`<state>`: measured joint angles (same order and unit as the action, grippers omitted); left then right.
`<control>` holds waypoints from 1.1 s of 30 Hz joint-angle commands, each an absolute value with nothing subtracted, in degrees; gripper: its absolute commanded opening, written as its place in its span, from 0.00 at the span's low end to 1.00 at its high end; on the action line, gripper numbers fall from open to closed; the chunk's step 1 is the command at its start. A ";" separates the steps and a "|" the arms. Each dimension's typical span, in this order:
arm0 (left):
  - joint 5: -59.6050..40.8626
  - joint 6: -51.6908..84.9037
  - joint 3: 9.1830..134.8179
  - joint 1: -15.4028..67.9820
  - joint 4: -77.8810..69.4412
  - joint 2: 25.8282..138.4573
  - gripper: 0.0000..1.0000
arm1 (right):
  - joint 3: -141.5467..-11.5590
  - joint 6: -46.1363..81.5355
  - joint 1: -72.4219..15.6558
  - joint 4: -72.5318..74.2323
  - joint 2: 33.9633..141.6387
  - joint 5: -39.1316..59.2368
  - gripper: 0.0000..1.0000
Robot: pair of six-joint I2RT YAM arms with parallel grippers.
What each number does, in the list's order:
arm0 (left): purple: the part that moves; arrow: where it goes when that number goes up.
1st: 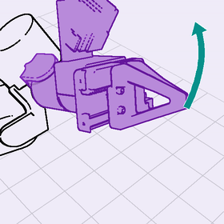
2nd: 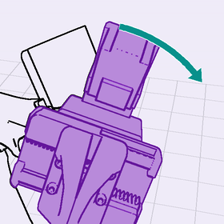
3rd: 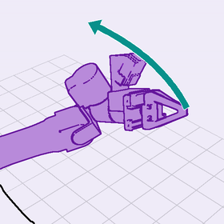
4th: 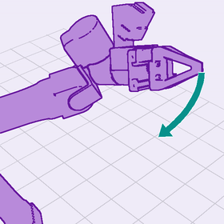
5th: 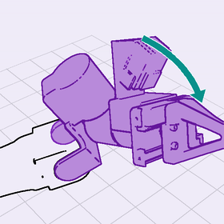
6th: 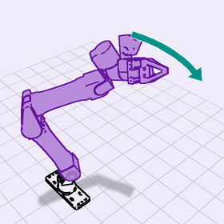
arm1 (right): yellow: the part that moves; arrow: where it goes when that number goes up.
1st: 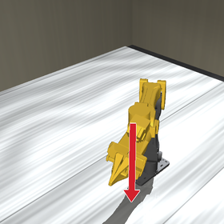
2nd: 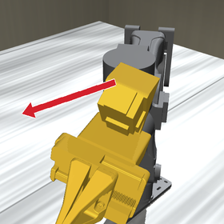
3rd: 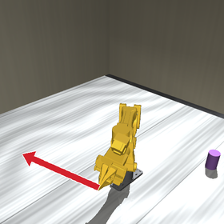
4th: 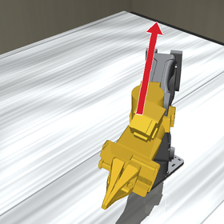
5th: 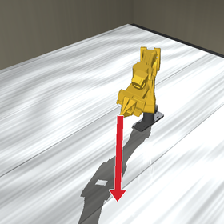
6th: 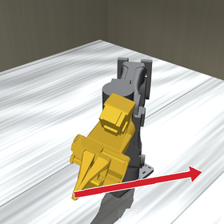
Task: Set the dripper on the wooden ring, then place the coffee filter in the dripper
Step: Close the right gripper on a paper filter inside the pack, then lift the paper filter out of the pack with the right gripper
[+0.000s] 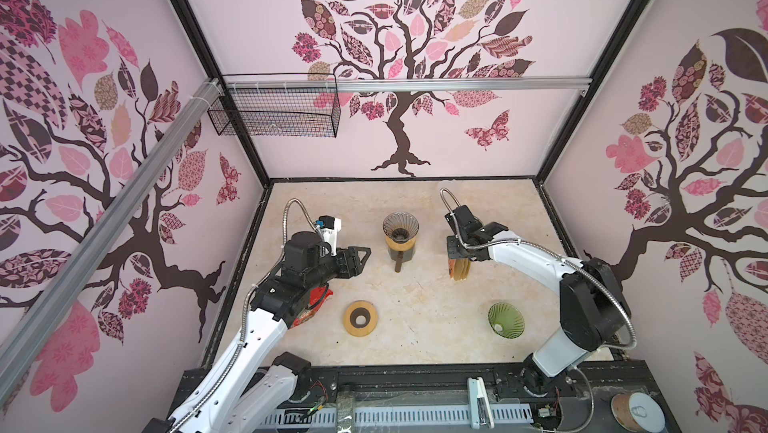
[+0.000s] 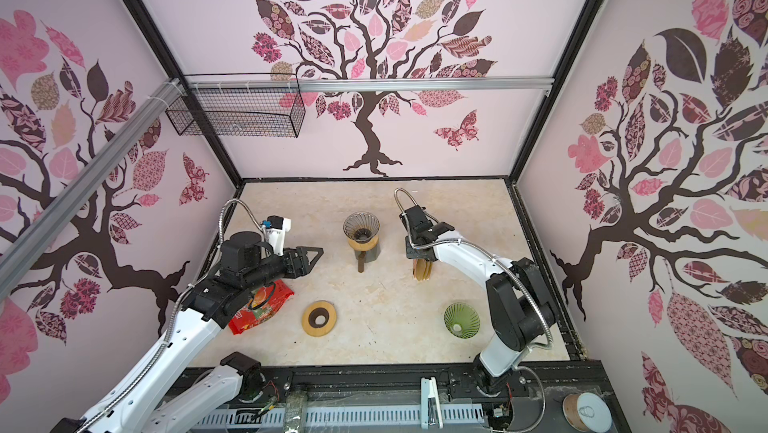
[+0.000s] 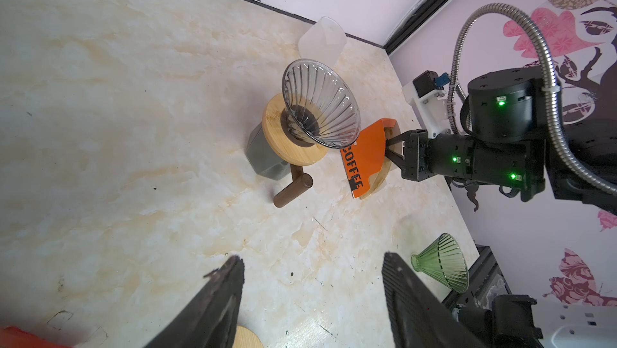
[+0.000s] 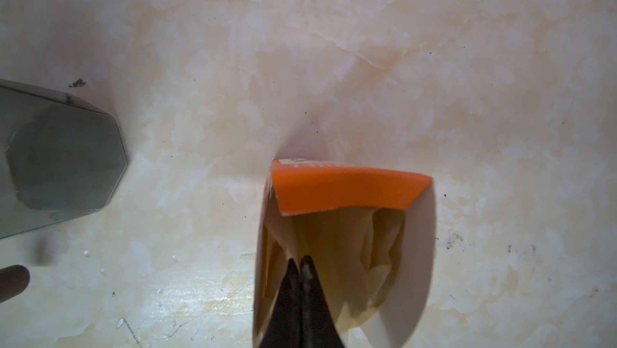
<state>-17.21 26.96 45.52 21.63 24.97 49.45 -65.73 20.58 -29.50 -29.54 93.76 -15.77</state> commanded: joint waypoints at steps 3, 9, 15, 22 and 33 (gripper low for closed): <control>-17.41 26.60 43.88 21.30 23.72 49.22 0.69 | -66.72 20.59 -29.54 -30.43 89.88 -16.17 0.00; -17.31 26.58 43.90 21.21 23.77 49.08 0.69 | -66.89 20.83 -29.57 -31.21 88.29 -16.41 0.00; -17.23 26.59 43.99 21.19 23.73 49.22 0.69 | -67.00 21.07 -29.61 -31.95 86.90 -16.96 0.00; -17.25 26.54 43.95 21.05 23.69 49.13 0.69 | -67.14 21.36 -29.56 -32.87 84.35 -18.13 0.00; -17.05 26.49 43.97 21.01 23.70 48.79 0.69 | -66.87 21.53 -29.54 -33.29 78.88 -17.74 0.00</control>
<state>-17.17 26.96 45.52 21.30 24.97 49.43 -65.73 21.06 -29.50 -32.05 82.15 -17.10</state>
